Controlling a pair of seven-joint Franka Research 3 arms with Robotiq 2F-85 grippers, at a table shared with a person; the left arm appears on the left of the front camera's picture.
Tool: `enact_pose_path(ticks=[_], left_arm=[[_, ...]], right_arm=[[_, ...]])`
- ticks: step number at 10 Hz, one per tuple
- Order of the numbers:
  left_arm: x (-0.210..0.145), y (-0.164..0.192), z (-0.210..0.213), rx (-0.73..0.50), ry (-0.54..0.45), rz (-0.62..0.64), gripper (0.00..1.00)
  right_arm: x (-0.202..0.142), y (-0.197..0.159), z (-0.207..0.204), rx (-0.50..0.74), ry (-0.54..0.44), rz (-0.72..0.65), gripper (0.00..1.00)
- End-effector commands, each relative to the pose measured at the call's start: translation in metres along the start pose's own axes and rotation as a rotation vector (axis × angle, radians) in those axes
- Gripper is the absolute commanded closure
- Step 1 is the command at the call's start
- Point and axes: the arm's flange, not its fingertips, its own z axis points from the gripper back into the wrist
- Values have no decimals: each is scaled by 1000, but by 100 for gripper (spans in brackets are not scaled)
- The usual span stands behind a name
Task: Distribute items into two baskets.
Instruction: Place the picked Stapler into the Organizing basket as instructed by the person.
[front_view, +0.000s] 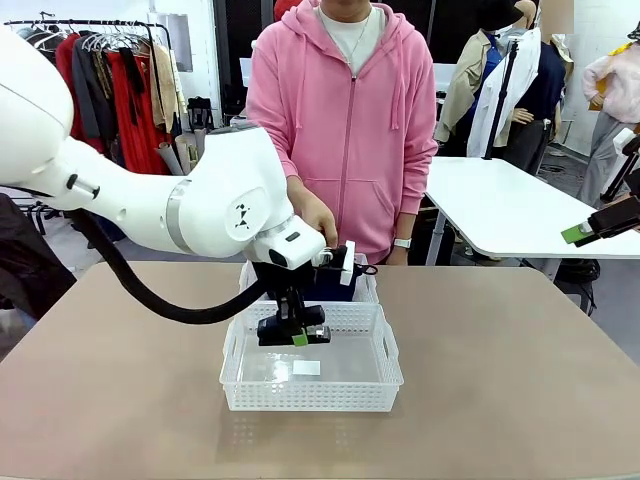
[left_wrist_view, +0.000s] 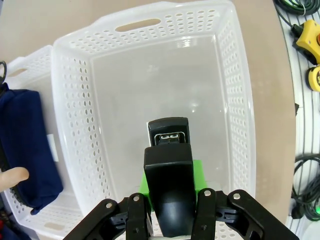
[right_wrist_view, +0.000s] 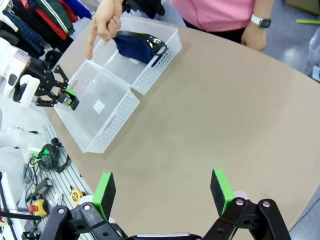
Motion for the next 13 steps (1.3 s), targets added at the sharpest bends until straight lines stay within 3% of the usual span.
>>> enact_pose_path(ticks=[1,13], left_arm=[[-3,4,-7,1,-27,33,100],[-9,18,-60,-123,-28,24,100]], right_arm=[[1,0,1,-3,1,-1,0],[1,0,1,-3,1,-1,0]])
